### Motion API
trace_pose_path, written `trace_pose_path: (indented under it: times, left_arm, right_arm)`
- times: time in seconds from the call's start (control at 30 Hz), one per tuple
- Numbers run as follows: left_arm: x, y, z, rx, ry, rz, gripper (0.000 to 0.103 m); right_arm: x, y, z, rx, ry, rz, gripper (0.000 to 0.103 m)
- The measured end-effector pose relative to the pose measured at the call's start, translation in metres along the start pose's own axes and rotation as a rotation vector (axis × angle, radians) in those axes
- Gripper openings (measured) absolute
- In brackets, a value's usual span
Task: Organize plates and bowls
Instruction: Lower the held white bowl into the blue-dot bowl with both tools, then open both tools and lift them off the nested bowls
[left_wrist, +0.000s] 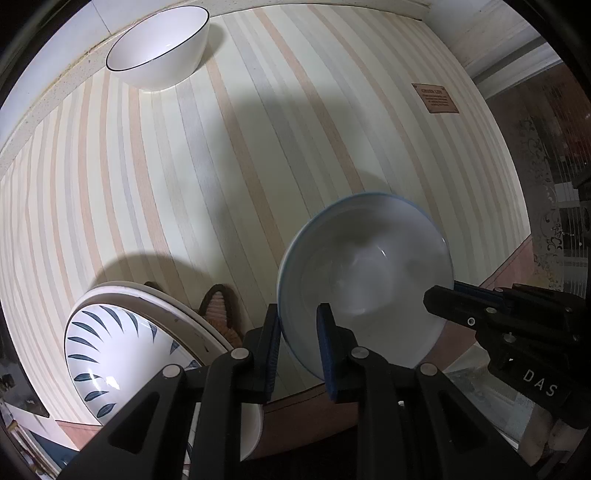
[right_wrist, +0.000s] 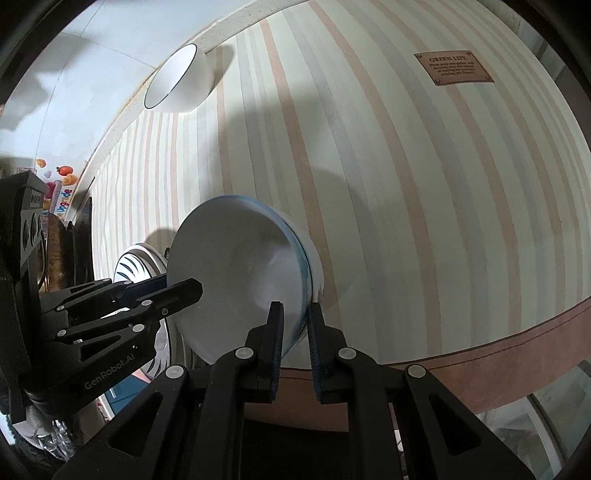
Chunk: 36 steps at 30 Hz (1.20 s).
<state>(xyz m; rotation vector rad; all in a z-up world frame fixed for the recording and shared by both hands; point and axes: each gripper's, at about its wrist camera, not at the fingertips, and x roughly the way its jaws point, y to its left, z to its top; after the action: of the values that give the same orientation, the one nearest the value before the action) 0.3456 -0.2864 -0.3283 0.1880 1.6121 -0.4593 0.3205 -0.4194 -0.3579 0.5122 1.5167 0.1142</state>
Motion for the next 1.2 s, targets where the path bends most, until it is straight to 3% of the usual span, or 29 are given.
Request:
trace_pose_path:
  times: [0.47,0.7,0.8,0.93,1.2]
  left_arm:
    - [-0.006,0.003,-0.003,-0.012,0.001,-0.016,0.017]
    - [-0.053,0.015,0.000,-0.041,-0.101,-0.019,0.018]
    - [-0.073,0.032,0.016,-0.103,-0.156,-0.039,0.022]
    - [-0.087,0.069,0.045,-0.203,-0.213,-0.027,0.026]
    - [-0.072,0.158,0.110,-0.433,-0.221,-0.029,0.026]
  right_arm:
    - [-0.002,-0.001,0.004,-0.012,0.027,0.006,0.015]
    - [-0.033,-0.003,0.018,0.004,-0.018,0.065,0.015]
    - [-0.053,0.006,0.038,-0.014,-0.051,0.087,0.017]
    - [-0.065,0.024,0.080,-0.056,-0.093,0.109,0.044]
    - [-0.039,0.072,0.188,-0.133,-0.125,0.124,0.044]
